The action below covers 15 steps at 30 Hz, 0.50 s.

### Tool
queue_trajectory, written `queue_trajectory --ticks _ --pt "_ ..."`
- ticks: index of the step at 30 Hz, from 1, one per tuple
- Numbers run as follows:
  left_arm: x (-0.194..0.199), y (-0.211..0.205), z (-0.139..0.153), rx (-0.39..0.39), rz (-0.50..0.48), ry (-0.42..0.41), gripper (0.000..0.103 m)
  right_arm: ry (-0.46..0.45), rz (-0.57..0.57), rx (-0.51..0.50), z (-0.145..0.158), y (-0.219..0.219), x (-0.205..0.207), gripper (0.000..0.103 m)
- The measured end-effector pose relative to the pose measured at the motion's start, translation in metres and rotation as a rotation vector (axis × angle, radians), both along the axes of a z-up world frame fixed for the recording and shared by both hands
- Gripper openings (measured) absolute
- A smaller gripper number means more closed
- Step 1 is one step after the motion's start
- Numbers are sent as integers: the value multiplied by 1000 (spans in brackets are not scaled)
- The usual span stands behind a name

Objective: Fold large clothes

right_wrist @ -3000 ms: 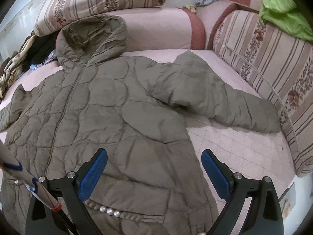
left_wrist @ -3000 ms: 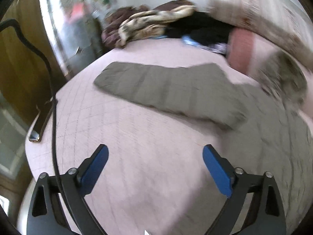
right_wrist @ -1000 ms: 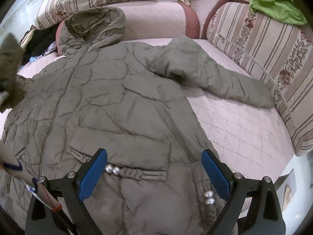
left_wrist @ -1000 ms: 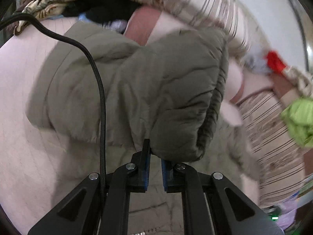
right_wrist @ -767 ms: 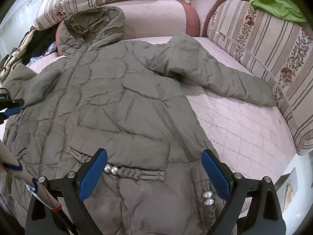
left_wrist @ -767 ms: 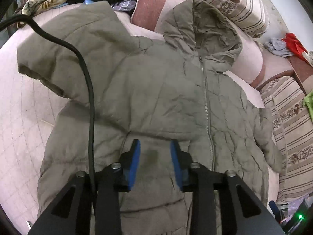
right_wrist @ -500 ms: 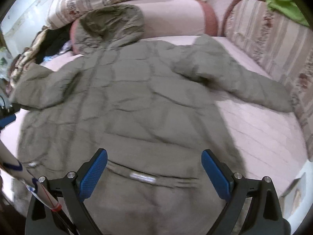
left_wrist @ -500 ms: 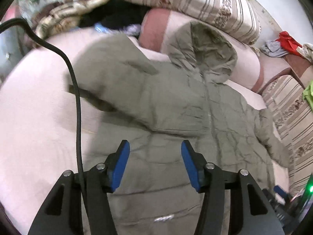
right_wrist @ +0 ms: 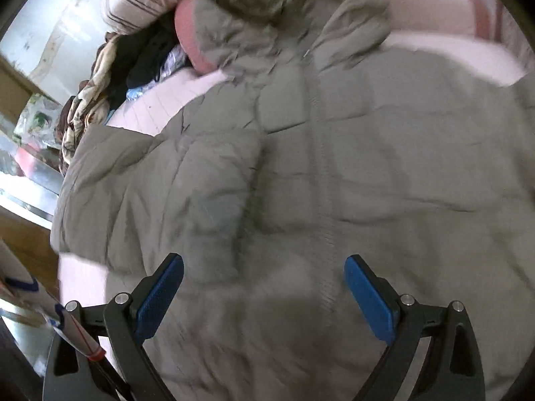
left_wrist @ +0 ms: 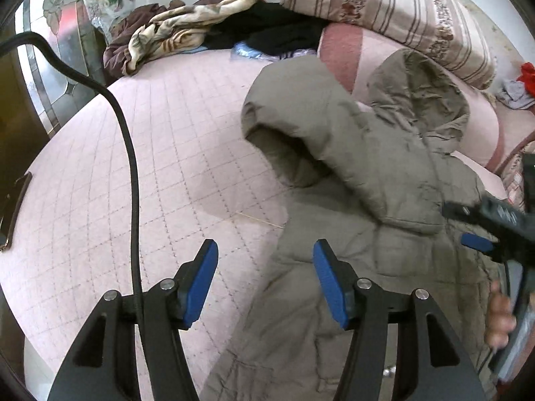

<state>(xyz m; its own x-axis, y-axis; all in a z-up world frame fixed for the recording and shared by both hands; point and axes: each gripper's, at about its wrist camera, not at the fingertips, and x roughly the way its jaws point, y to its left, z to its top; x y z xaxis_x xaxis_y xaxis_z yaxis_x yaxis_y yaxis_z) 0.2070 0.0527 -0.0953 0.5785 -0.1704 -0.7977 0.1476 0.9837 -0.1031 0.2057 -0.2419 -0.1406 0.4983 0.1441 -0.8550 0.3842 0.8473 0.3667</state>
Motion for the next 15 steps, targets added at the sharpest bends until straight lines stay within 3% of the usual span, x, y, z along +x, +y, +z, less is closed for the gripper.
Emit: queue_trajectory --ticks 2,4,5,6,7,9,11,15 --pt "4 3 -4 -4 3 14 58 23 -20 50 -12 2 17 99" --pt "7 5 -6 -9 10 21 58 23 -43 37 -13 6 25 98" --pt "8 5 -8 -9 13 24 58 14 -45 35 -11 8 27 89" --pt "8 4 -9 -9 13 25 58 6 -26 44 -8 9 28 63" --pt "8 3 -9 -5 13 24 58 5 0 60 -7 12 31 46" --pt "7 0 -10 16 14 12 58 13 30 55 -1 16 32 26" --pt "6 -4 -9 40 9 -1 58 4 53 33 8 17 30 19" --pt "0 -8 -8 75 -1 -26 58 -28 62 -47 30 11 19 16"
